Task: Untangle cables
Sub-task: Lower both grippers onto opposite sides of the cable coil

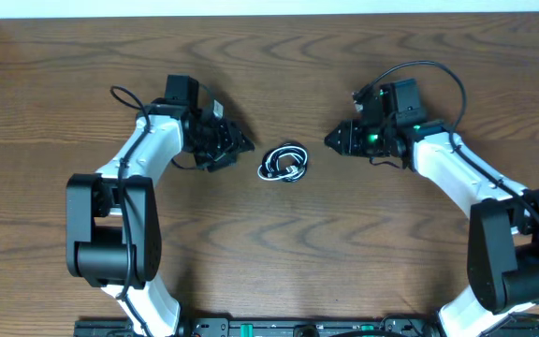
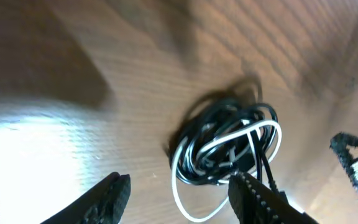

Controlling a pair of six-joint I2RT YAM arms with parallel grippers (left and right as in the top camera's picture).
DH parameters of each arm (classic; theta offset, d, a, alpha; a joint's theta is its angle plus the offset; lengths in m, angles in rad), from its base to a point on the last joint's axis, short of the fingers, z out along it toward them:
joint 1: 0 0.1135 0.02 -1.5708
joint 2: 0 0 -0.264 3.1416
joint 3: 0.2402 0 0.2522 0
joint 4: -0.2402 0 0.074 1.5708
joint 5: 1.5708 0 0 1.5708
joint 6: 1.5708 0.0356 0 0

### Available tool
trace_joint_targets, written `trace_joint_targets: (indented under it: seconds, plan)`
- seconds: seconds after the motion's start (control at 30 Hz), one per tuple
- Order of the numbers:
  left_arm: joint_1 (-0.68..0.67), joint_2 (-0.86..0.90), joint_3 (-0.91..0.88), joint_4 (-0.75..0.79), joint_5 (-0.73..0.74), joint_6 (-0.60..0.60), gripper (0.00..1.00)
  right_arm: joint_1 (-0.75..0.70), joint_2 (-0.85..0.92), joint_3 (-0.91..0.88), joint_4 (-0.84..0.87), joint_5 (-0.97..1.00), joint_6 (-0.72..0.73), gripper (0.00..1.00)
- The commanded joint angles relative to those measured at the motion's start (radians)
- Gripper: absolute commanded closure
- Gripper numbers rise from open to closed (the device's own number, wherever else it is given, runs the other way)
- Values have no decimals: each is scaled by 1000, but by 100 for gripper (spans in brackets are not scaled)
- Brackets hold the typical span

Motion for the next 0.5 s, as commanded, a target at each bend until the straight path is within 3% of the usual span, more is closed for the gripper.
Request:
trace_joint_targets:
  seconds: [0.0,0.23,0.47]
  plan:
    - [-45,-3,-24,-7,-60,-21,43,27,-12,10,14,-7,-11,56]
    - [-145,-1,-27,7,-197,-50,44,85,-12,10,30,54,-13,56]
    - [-255,-1,-29,29,-414,-109,58,106,-12,10,29,74,-13,56]
